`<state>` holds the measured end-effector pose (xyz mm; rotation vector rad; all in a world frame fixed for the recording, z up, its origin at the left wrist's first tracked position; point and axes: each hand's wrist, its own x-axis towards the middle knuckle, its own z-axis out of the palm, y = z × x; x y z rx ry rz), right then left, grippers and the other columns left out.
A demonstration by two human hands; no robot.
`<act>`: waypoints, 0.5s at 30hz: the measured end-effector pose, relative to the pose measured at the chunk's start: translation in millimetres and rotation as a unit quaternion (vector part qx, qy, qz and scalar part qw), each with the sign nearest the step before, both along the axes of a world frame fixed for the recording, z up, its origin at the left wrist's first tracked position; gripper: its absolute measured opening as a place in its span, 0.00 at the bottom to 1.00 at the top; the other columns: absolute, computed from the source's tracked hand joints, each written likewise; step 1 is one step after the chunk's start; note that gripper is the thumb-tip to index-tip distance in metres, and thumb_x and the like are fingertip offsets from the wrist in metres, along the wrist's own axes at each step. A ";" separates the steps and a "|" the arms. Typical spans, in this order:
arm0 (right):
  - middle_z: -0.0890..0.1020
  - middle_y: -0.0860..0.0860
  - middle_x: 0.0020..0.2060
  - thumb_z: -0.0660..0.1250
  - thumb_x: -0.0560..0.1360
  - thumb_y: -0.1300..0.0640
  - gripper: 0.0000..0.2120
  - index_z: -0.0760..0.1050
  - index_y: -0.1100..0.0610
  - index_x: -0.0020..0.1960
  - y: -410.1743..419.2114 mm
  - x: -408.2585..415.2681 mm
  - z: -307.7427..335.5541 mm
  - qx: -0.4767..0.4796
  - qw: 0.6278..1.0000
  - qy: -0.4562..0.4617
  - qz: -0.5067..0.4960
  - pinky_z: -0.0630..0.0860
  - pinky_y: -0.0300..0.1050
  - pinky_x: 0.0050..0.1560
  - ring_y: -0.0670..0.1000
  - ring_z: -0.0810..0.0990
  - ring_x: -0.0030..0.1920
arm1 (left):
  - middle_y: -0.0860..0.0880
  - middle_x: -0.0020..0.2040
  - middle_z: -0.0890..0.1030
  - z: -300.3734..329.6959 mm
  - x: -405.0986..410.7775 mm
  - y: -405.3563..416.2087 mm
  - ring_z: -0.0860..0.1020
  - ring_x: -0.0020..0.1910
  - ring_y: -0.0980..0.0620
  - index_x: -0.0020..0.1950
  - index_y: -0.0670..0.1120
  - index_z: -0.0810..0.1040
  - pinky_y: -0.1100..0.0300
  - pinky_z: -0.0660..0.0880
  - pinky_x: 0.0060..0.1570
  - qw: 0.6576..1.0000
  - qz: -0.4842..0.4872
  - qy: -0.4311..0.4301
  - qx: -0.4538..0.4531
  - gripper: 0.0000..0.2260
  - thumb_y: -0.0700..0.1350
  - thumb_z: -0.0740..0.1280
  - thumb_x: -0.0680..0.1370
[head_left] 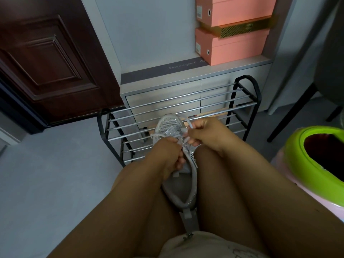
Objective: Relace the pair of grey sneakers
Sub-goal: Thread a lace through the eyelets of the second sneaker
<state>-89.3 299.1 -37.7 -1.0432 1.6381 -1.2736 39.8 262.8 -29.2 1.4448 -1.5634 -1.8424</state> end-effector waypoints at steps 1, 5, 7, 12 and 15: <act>0.81 0.55 0.34 0.71 0.72 0.57 0.13 0.79 0.67 0.47 0.4 -0.7 0.5 0.006 1.000 0.010 0.014 0.77 0.36 0.36 0.47 0.77 0.32 | 0.47 0.28 0.67 0.8 1.0 -1.3 0.65 0.18 0.56 0.43 0.45 0.68 0.69 0.60 0.19 1.000 -0.008 0.005 0.015 0.09 0.39 0.55 0.83; 0.82 0.57 0.43 0.78 0.64 0.61 0.15 0.76 0.60 0.47 5.9 -1.7 4.4 0.029 0.987 0.062 0.148 0.77 0.52 0.54 0.54 0.81 0.44 | 0.49 0.26 0.67 3.1 3.2 -4.7 0.62 0.17 0.59 0.42 0.45 0.69 0.74 0.55 0.16 0.995 -0.016 0.047 0.081 0.11 0.38 0.53 0.83; 0.81 0.61 0.49 0.79 0.62 0.64 0.23 0.74 0.63 0.53 6.8 -1.0 5.6 0.051 0.980 0.085 0.170 0.76 0.57 0.58 0.58 0.81 0.48 | 0.49 0.29 0.67 2.4 2.7 -4.7 0.62 0.16 0.60 0.43 0.45 0.70 0.73 0.55 0.16 0.994 -0.013 0.056 0.095 0.10 0.40 0.54 0.83; 0.81 0.61 0.51 0.71 0.62 0.72 0.23 0.74 0.62 0.55 3.4 1.7 6.4 0.052 0.979 0.120 0.154 0.75 0.58 0.58 0.57 0.80 0.52 | 0.48 0.29 0.66 2.1 10.5 -5.2 0.63 0.18 0.59 0.41 0.44 0.68 0.72 0.55 0.15 0.989 -0.040 0.086 0.111 0.12 0.38 0.53 0.83; 0.81 0.59 0.47 0.69 0.62 0.73 0.19 0.74 0.65 0.53 2.1 2.1 5.9 0.057 0.982 0.118 0.132 0.76 0.56 0.57 0.58 0.80 0.50 | 0.49 0.27 0.67 4.3 19.9 -0.7 0.63 0.19 0.59 0.42 0.43 0.69 0.71 0.55 0.16 0.988 -0.099 0.090 0.077 0.11 0.38 0.53 0.83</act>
